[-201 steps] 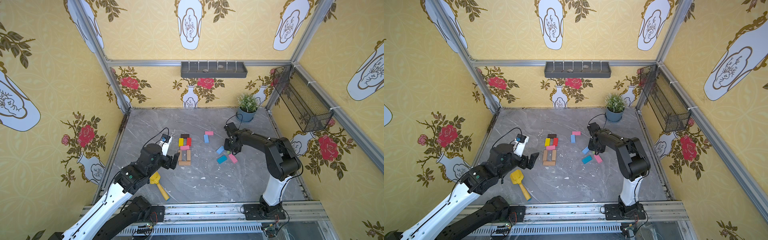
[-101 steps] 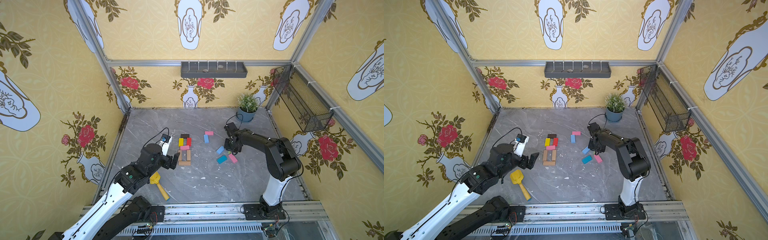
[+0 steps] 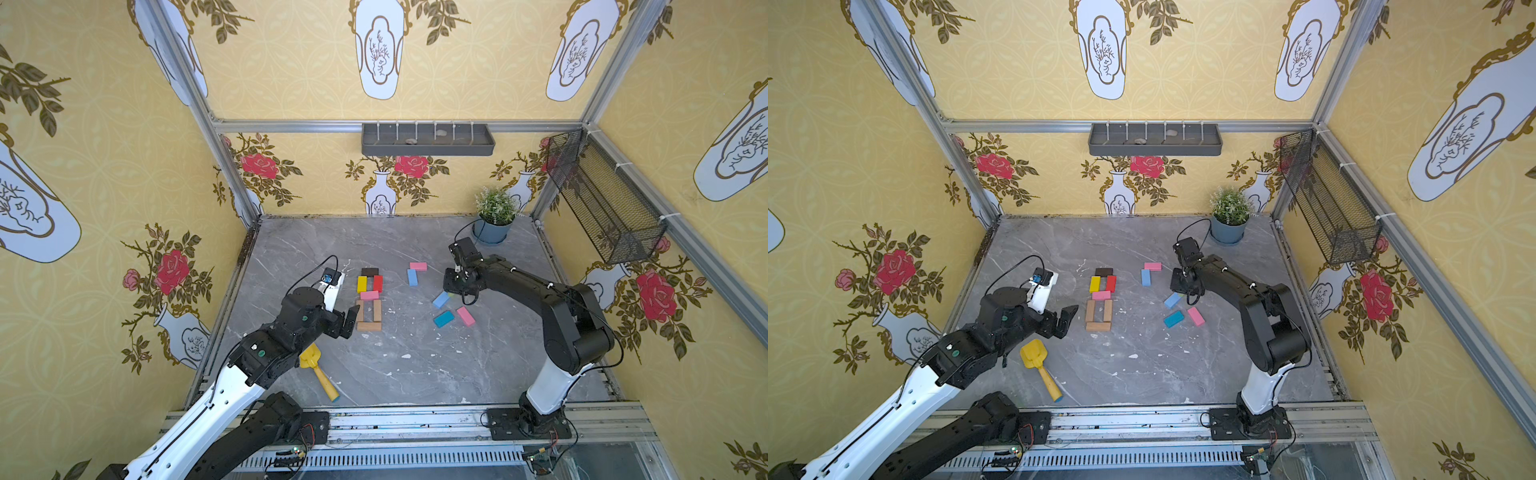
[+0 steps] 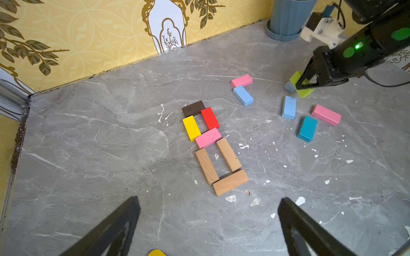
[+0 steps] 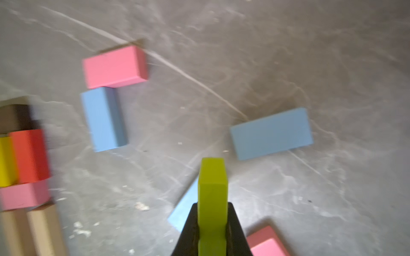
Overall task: Assemble the number 8 with building blocks
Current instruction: Pick up the building block from the center of the board, then assemble the building block at the center of the board.
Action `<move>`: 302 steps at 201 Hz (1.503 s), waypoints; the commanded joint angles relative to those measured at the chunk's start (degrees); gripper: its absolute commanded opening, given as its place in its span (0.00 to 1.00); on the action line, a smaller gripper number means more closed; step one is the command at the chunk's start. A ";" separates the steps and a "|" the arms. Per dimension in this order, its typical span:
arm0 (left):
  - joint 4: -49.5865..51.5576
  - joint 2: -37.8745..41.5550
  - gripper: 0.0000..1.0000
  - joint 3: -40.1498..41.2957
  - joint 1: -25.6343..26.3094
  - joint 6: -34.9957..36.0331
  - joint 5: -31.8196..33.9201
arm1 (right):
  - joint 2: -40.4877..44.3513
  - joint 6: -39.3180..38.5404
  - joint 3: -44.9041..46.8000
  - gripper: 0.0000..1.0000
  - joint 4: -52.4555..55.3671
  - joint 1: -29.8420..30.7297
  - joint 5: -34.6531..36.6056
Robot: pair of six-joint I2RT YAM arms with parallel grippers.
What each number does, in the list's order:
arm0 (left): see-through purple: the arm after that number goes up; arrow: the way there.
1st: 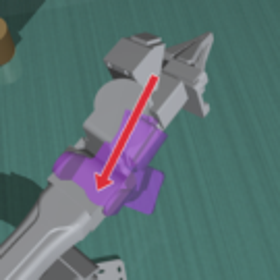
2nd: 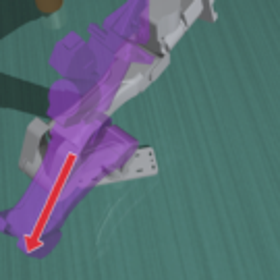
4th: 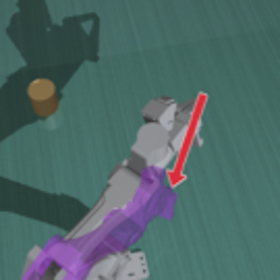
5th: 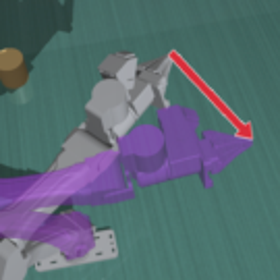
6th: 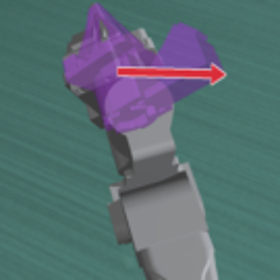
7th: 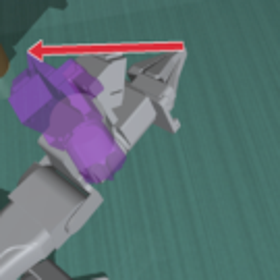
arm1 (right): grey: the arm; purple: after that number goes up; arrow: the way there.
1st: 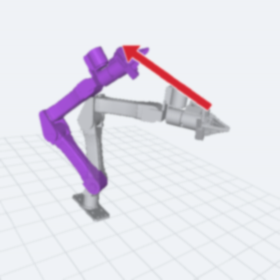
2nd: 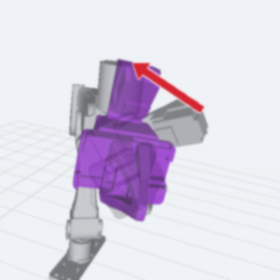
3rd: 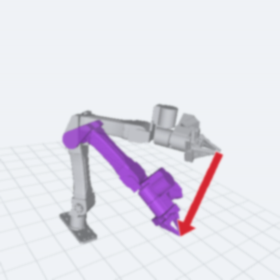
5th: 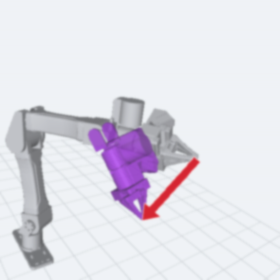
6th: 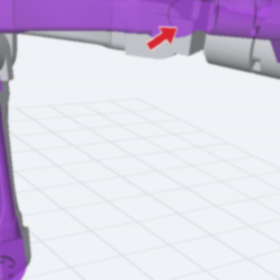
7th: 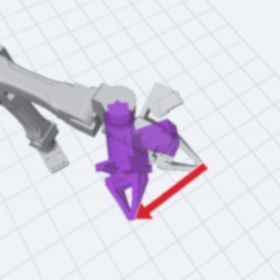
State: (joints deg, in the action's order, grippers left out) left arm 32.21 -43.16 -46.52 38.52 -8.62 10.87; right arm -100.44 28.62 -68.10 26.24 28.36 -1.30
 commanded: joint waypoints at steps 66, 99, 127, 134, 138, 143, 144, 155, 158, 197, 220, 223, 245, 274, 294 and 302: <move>0.40 0.22 1.00 0.17 -0.01 0.03 0.23 | -10.14 -8.98 -7.33 0.00 -7.67 -0.55 -15.70; 0.40 0.42 1.00 0.28 -0.03 0.01 0.25 | -14.29 -10.12 -8.70 0.00 -6.85 -1.85 -19.34; 0.40 0.38 1.00 0.19 -0.02 -0.01 0.23 | -15.69 -10.25 -8.50 0.00 -7.00 -2.64 -19.98; 0.40 0.40 1.00 0.24 -0.02 0.01 0.24 | -15.88 -10.19 -8.47 0.00 -6.93 -2.90 -20.28; 0.40 0.44 1.00 0.22 -0.03 -0.02 0.24 | -16.05 -10.17 -8.41 0.00 -6.90 -3.07 -20.52; 0.41 0.44 1.00 0.22 -0.03 0.01 0.21 | -16.18 -10.12 -8.47 0.01 -6.81 -3.28 -20.73; 0.41 0.44 1.00 0.21 -0.03 -0.04 0.25 | -16.27 -10.10 -8.46 0.01 -6.77 -3.34 -20.75; 0.45 0.42 1.00 0.25 0.00 0.01 0.24 | -16.65 -9.95 -8.46 0.05 -6.49 -3.82 -21.15; 0.41 0.39 1.00 0.25 0.02 -0.03 0.24 | -16.78 -9.92 -8.49 0.06 -6.38 -3.91 -21.04; 0.40 0.36 1.00 0.23 -0.03 0.05 0.20 | -16.88 -9.86 -8.47 0.21 -4.66 -4.45 -14.46; 0.40 0.31 1.00 0.22 0.02 0.01 0.26 | -16.41 -9.85 -8.42 0.43 -4.42 -4.48 -12.21; 0.40 0.34 1.00 0.20 0.02 -0.03 0.24 | -16.25 -9.90 -8.27 0.46 -4.53 -4.45 -12.11; 0.40 0.28 1.00 0.27 -0.03 -0.05 0.20 | -15.38 -9.89 -8.06 0.62 -4.99 -4.45 -11.56; 0.41 0.32 1.00 0.21 -0.03 0.01 0.24 | -13.52 -9.46 -7.80 0.80 -4.85 -4.23 -7.87; 0.45 0.17 1.00 0.24 0.00 0.01 0.30 | -12.34 -9.42 -7.96 0.81 -3.60 -3.13 -3.17; 0.41 0.18 1.00 0.21 -0.03 0.01 0.31 | -12.19 -9.49 -8.31 0.81 -2.90 -2.28 -0.86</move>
State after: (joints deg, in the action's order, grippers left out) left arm 32.23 -42.89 -46.52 38.52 -8.62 10.90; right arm -113.73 19.29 -75.90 21.06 24.45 -9.85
